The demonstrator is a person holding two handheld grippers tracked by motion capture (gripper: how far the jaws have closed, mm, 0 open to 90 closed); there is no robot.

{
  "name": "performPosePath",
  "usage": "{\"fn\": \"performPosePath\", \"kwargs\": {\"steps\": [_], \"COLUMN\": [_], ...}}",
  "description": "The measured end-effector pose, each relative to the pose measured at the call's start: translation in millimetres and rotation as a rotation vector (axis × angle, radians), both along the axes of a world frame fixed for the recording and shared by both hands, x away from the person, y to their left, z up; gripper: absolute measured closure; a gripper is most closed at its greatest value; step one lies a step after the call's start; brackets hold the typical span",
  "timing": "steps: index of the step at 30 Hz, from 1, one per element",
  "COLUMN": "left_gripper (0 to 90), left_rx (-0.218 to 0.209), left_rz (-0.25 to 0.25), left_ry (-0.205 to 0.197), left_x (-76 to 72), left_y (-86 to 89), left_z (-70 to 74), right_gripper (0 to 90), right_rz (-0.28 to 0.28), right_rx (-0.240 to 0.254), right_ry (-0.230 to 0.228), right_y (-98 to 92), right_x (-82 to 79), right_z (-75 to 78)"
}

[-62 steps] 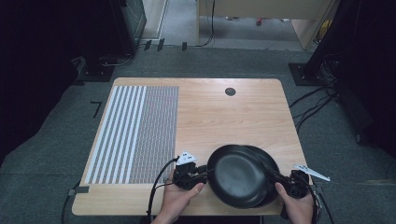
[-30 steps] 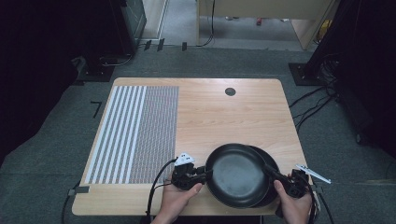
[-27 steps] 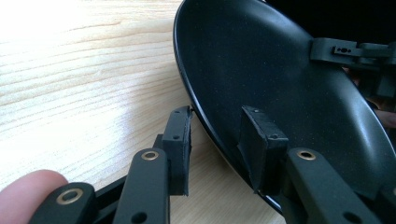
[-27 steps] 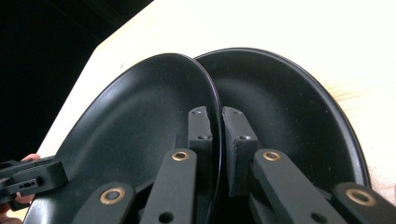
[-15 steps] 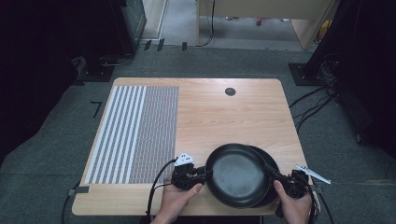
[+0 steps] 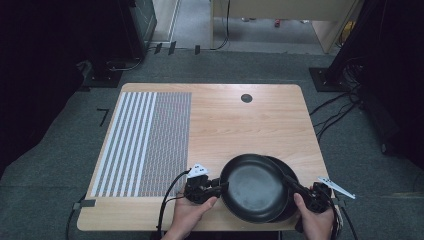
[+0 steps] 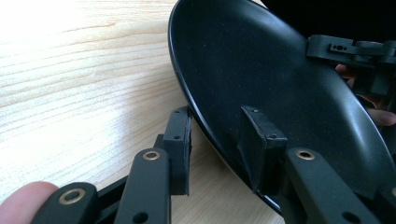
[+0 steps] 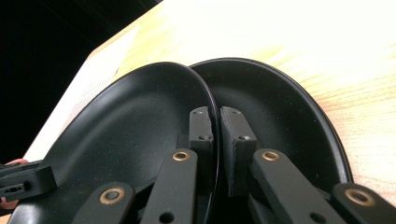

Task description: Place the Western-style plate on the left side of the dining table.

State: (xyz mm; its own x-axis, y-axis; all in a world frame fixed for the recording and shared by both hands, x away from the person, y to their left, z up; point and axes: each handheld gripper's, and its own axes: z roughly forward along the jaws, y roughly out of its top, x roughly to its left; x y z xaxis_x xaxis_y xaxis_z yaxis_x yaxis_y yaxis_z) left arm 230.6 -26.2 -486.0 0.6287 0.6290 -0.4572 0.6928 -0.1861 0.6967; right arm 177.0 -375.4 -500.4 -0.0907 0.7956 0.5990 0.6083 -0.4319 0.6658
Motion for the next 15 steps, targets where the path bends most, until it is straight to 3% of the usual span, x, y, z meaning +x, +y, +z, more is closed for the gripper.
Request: {"fn": "performPosePath", "kwargs": {"steps": [15], "left_gripper": [65.0], "left_rx": [-0.004], "left_rz": [-0.001], "left_ry": [0.002], "left_x": [0.4], "left_y": [-0.5], "left_z": [-0.7], "right_gripper": [83.5], "right_rz": [0.006], "right_rx": [0.04], "right_ry": [0.026], "right_y": [-0.6], "right_x": [1.1], "right_z": [-2.2]}}
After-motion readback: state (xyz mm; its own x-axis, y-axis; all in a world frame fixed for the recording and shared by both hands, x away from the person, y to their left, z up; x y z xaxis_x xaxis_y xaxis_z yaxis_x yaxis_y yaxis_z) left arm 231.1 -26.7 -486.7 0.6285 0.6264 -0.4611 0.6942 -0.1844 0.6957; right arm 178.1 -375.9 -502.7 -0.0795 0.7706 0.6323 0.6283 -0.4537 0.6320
